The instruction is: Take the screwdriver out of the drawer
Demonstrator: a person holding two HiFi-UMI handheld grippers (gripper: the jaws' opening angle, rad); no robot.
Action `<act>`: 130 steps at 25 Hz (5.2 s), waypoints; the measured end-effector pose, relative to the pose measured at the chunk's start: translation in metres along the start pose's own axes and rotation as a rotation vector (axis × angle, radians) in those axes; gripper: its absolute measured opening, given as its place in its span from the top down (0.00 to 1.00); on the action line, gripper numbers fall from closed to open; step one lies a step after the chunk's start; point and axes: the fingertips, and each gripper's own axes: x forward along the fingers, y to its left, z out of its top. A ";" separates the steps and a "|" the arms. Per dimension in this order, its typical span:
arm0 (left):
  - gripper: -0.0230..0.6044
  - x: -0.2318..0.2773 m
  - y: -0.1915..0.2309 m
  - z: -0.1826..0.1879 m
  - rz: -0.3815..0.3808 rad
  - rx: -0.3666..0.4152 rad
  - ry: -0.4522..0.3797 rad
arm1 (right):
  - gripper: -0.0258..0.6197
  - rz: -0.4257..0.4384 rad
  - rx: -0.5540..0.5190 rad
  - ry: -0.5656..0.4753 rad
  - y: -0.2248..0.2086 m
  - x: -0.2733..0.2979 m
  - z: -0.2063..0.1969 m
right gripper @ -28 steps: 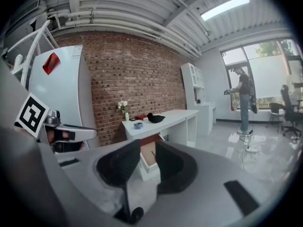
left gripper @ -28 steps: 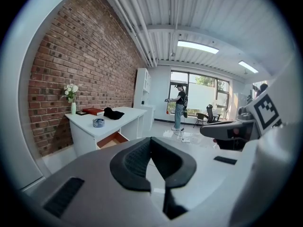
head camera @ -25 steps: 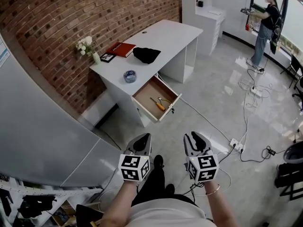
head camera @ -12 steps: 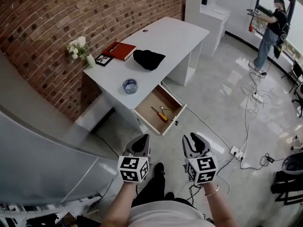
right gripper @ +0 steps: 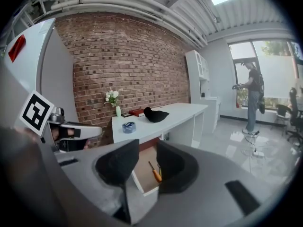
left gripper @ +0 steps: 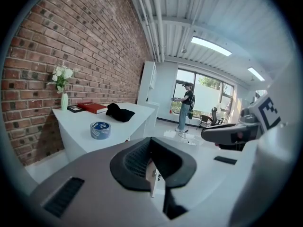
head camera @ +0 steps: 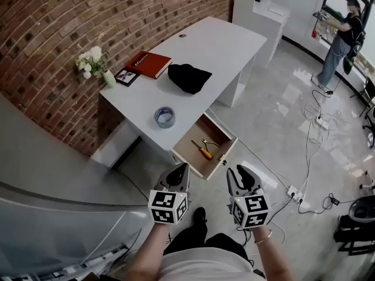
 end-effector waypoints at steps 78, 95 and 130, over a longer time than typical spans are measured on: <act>0.98 0.077 0.134 -0.215 0.699 -0.572 0.036 | 0.80 0.456 -0.518 0.727 -0.011 0.411 -0.261; 0.98 0.061 0.148 -0.222 0.751 -0.596 0.017 | 0.84 0.415 -0.549 0.721 -0.010 0.417 -0.273; 0.98 0.062 0.128 -0.193 0.684 -0.566 0.013 | 0.93 0.470 -0.378 0.502 0.008 0.355 -0.189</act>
